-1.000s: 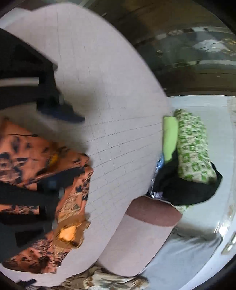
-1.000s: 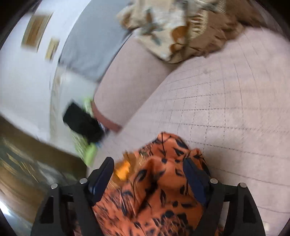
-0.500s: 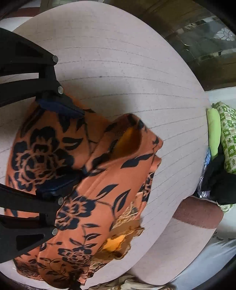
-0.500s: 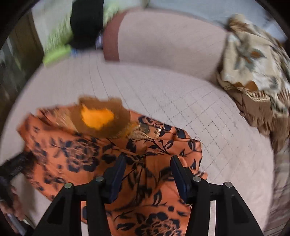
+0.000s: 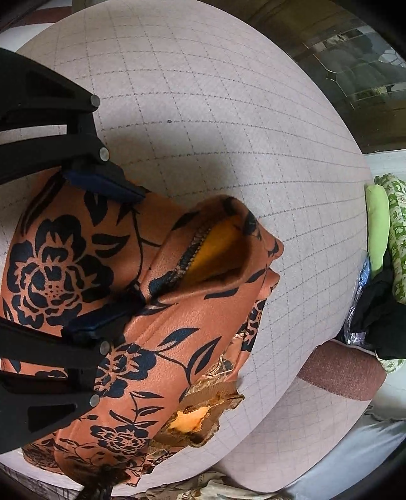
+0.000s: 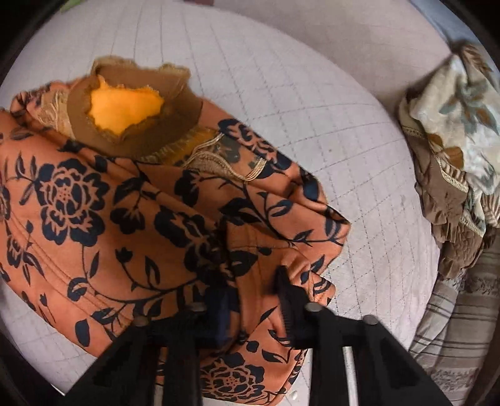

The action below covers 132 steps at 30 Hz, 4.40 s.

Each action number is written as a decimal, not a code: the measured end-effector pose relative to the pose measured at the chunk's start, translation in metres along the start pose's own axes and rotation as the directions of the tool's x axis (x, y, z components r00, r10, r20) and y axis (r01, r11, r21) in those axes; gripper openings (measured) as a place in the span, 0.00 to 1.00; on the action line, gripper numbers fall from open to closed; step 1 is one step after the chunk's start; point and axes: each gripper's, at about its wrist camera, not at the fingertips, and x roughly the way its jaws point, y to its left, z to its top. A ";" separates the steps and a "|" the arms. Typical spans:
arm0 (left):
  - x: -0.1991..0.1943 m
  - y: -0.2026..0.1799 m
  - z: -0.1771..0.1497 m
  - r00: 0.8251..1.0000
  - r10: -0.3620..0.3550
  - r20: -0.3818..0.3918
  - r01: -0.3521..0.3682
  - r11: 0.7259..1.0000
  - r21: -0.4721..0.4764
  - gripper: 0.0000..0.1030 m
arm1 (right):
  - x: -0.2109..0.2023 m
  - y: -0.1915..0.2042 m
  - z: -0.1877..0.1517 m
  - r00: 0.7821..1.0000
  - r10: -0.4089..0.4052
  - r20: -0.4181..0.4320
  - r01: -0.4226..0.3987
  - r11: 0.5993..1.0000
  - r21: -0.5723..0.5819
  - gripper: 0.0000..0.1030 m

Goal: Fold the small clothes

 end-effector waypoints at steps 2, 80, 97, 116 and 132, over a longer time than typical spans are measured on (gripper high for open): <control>-0.001 0.002 -0.001 1.000 -0.003 0.001 0.003 1.000 0.001 0.63 | -0.008 -0.021 -0.012 0.997 0.033 0.074 -0.041 0.993 0.112 0.07; 0.005 0.017 0.022 0.983 0.173 0.060 -0.177 0.982 0.064 0.72 | 0.050 -0.112 -0.031 0.863 0.018 0.505 -0.359 0.725 0.588 0.27; -0.001 -0.056 -0.015 0.984 0.154 0.089 -0.172 0.950 0.261 0.83 | 0.002 -0.019 -0.164 0.812 0.049 0.582 -0.341 0.849 0.403 0.28; -0.098 -0.096 -0.069 0.922 0.031 0.386 -0.164 0.934 0.316 0.83 | -0.035 -0.001 -0.184 0.773 0.170 0.612 -0.470 0.800 0.372 0.28; -0.004 -0.102 -0.065 0.995 0.039 0.096 -0.068 0.945 0.321 0.92 | -0.015 0.015 -0.147 0.826 0.160 0.540 -0.410 0.829 0.381 0.28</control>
